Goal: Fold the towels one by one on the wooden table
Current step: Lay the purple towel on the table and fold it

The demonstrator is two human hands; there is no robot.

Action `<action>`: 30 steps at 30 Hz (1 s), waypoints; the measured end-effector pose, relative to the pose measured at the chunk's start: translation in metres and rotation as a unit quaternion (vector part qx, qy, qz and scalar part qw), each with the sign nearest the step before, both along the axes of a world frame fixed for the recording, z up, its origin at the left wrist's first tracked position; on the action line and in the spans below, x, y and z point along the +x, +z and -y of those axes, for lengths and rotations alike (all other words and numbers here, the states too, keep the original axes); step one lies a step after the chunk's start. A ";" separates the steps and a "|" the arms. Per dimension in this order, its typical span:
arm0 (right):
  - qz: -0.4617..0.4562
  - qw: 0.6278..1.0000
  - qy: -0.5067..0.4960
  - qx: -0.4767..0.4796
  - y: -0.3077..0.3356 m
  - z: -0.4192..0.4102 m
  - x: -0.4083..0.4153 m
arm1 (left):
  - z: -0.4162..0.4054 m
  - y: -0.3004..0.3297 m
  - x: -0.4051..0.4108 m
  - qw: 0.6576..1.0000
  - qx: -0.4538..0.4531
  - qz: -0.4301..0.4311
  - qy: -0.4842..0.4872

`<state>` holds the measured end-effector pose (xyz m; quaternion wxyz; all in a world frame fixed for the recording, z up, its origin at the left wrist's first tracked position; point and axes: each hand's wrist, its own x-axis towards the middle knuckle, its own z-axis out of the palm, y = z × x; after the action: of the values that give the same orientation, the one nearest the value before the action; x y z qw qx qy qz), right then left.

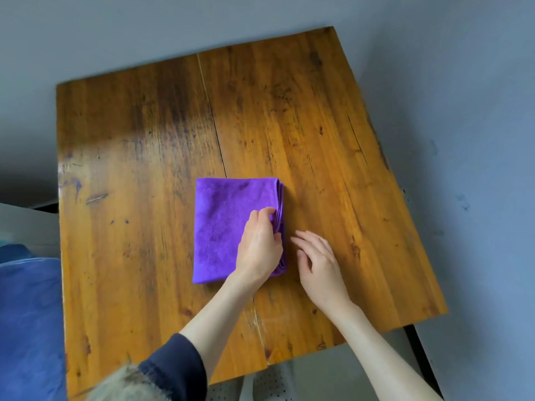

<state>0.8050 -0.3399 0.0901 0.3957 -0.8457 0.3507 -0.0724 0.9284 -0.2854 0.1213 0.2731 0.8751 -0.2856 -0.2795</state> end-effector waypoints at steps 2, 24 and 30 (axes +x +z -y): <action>0.008 1.000 -0.024 0.010 0.000 0.000 -0.005 | 0.003 -0.005 -0.003 1.000 0.015 0.011 -0.006; -0.118 0.952 0.133 -0.249 -0.031 0.013 0.091 | -0.062 -0.053 0.092 0.942 0.055 0.280 -0.178; -0.104 0.957 0.127 -0.239 -0.043 0.017 0.090 | -0.065 -0.068 0.093 0.940 0.050 0.296 -0.163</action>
<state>0.8949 -0.3569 0.0466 0.1491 -0.9561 0.2519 -0.0151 1.0214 -0.2203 0.0531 0.0827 0.8723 -0.4778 -0.0624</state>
